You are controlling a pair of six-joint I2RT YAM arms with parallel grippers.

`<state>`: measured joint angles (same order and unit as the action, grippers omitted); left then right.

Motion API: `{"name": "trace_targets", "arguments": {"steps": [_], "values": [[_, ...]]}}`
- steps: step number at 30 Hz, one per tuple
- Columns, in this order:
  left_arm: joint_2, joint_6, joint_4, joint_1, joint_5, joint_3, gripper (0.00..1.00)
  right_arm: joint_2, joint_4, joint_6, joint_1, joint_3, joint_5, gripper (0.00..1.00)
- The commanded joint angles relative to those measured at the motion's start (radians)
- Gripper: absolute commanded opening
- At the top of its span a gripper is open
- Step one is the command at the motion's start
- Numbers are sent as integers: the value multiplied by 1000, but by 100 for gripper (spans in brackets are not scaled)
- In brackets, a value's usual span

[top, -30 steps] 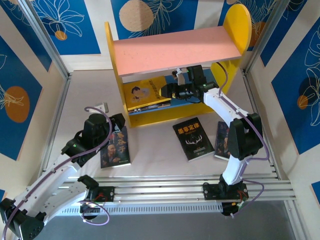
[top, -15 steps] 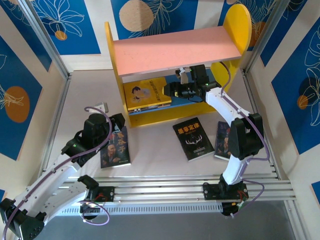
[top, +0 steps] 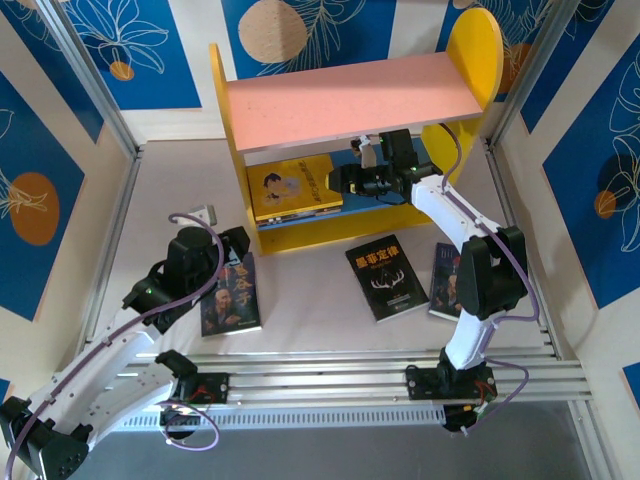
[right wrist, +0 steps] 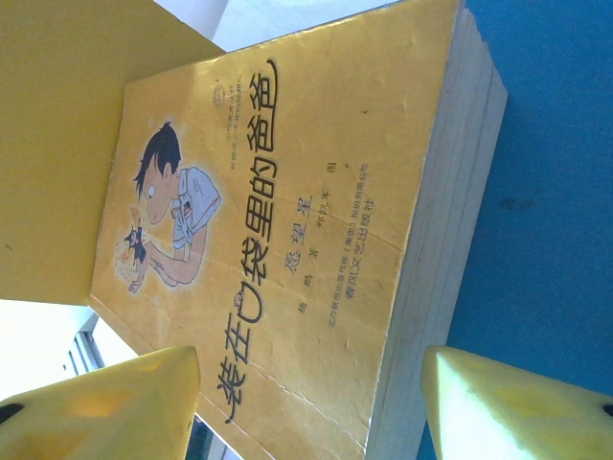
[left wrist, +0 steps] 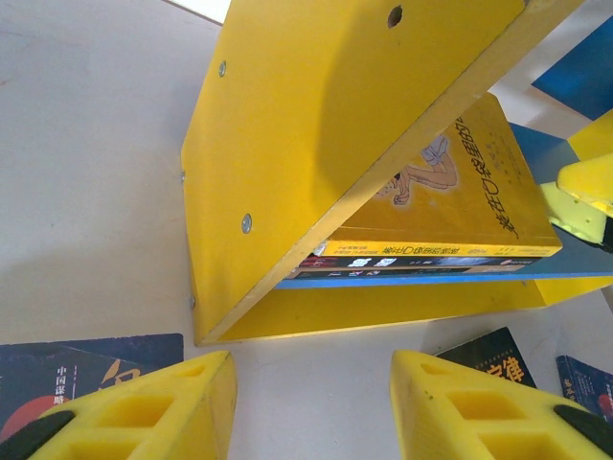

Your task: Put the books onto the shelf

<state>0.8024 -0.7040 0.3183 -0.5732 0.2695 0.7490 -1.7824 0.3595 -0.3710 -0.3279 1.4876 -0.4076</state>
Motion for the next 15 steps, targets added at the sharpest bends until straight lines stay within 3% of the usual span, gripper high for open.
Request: {"name": "trace_targets", "arguments": {"steps": [1, 15], "values": [[-5, 10, -12, 11, -10, -2, 47, 34, 0, 20, -7, 16, -31, 63], [-19, 5, -8, 11, -7, -10, 47, 33, 1, 27, -20, 11, -56, 62]]}}
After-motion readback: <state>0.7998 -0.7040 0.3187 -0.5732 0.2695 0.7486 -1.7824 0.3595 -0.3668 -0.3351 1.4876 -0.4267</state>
